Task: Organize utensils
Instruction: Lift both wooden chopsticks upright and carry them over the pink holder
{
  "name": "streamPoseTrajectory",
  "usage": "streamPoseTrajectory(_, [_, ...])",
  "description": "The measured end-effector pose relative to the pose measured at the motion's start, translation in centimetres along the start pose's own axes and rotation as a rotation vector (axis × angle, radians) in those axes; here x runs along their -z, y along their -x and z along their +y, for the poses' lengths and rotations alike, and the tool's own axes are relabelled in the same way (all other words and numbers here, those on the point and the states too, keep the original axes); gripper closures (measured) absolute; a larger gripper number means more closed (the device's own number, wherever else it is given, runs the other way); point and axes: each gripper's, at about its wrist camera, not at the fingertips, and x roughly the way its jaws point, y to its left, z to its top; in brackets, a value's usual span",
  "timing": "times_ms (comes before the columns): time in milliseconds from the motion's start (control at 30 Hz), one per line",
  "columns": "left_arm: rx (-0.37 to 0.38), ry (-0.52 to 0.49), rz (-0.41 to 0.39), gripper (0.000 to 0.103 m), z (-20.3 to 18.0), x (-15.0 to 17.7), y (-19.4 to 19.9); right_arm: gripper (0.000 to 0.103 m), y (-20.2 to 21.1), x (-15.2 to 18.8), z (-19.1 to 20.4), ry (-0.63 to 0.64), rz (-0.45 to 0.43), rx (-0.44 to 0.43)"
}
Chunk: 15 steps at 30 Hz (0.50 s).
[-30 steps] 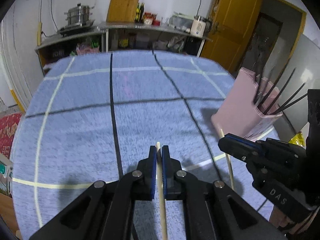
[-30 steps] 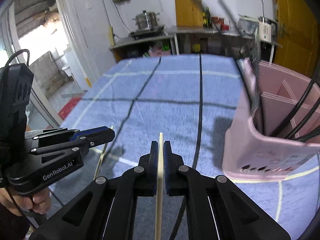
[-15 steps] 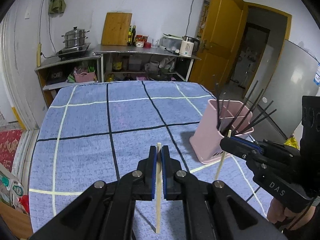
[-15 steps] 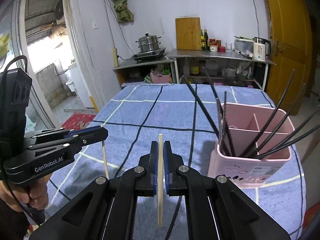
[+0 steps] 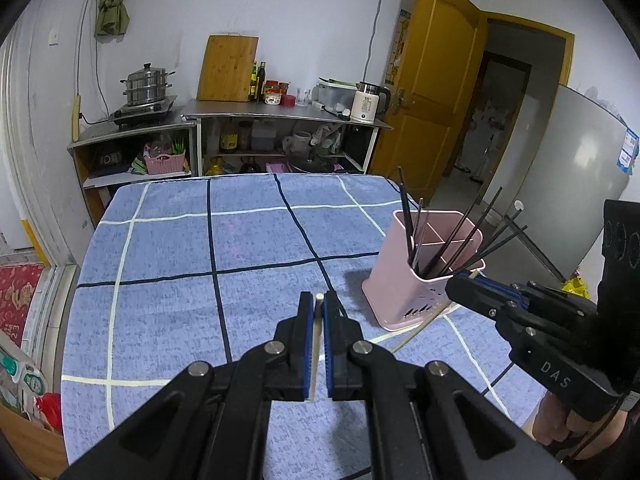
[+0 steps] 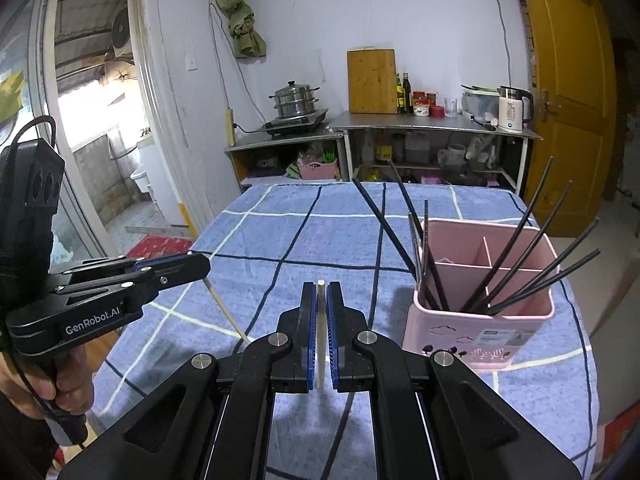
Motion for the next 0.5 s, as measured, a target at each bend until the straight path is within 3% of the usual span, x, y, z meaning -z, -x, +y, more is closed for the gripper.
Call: streamPoseTrajectory(500, [0.13,-0.032,0.01,0.098,-4.7,-2.1,0.2,0.098,4.9,-0.7,-3.8,-0.044,-0.076,0.069])
